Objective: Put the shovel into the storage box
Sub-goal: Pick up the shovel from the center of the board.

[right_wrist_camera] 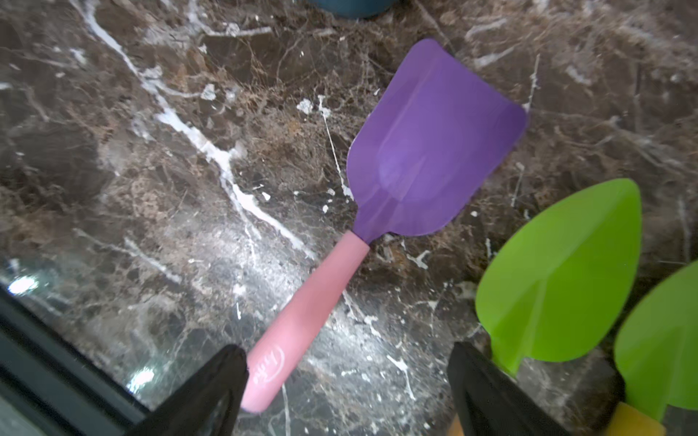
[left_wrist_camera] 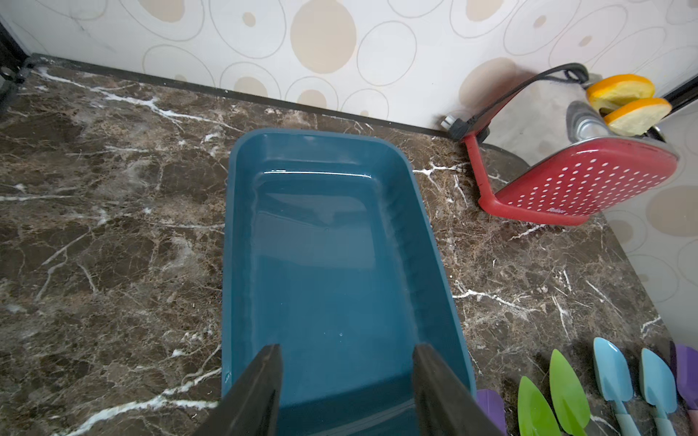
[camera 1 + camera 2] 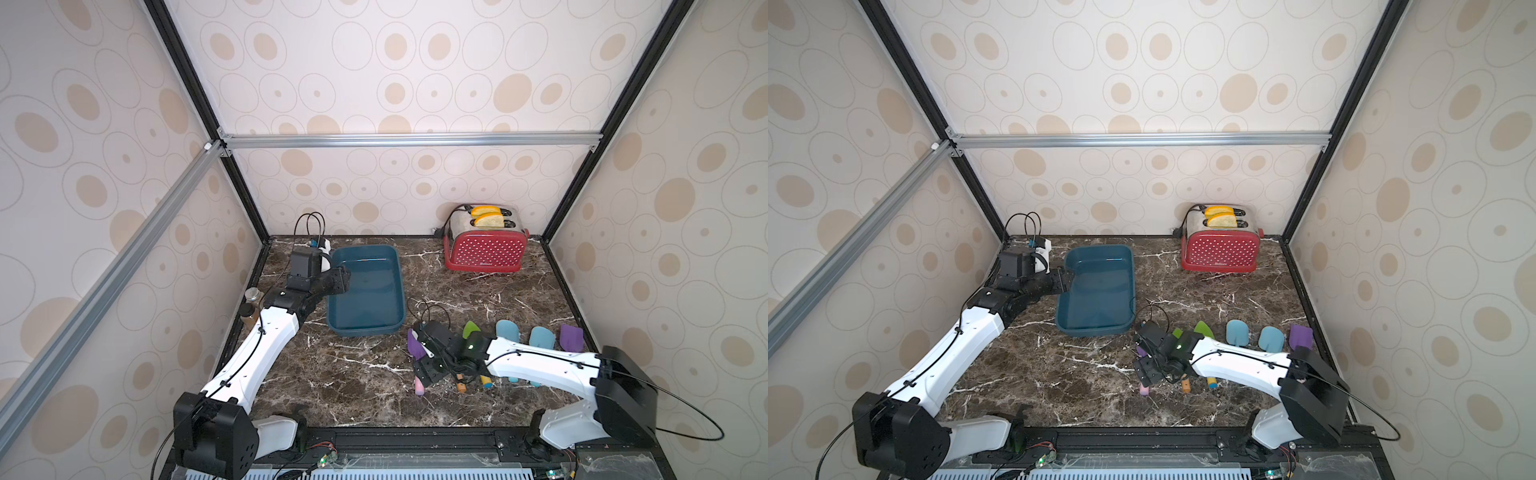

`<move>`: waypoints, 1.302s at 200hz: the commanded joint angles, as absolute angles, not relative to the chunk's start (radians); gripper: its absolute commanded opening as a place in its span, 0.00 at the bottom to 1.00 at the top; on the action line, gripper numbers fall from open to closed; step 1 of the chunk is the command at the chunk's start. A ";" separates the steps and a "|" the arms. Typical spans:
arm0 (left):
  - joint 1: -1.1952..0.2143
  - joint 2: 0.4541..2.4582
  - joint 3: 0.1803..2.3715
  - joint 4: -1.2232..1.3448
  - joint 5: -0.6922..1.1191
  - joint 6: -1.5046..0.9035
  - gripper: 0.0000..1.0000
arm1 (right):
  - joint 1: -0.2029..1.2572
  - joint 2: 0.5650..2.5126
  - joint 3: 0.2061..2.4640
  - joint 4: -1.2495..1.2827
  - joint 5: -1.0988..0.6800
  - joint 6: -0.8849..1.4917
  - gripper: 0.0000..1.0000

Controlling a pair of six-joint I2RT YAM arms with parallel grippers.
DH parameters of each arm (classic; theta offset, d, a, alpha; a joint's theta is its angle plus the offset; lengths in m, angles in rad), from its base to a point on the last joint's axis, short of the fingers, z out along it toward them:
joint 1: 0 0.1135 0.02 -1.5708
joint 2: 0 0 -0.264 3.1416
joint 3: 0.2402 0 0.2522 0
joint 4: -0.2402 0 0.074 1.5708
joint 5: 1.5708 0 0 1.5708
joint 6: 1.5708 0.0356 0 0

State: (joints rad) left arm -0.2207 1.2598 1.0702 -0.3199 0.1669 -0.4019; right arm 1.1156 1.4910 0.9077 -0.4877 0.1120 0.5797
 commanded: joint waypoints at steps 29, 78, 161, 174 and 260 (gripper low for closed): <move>-0.220 1.229 1.049 -0.281 0.197 -0.422 0.59 | 1.152 1.589 0.947 -0.493 0.201 0.681 0.85; -0.220 1.217 1.042 -0.275 0.182 -0.418 0.60 | 1.151 1.632 0.933 -0.491 0.186 0.671 0.78; -0.222 1.204 1.036 -0.292 0.161 -0.403 0.61 | 1.152 1.644 0.853 -0.433 0.100 0.673 0.56; -0.221 1.203 1.035 -0.291 0.160 -0.403 0.62 | 1.151 1.636 0.842 -0.433 0.095 0.675 0.53; -0.222 1.200 1.025 -0.292 0.212 -0.424 0.65 | 1.158 1.568 0.795 -0.477 0.090 0.699 0.09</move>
State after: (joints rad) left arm -0.2207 1.2209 1.0351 -0.2939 0.1791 -0.4084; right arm 1.1492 1.5967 0.8310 -0.3981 0.1051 0.6796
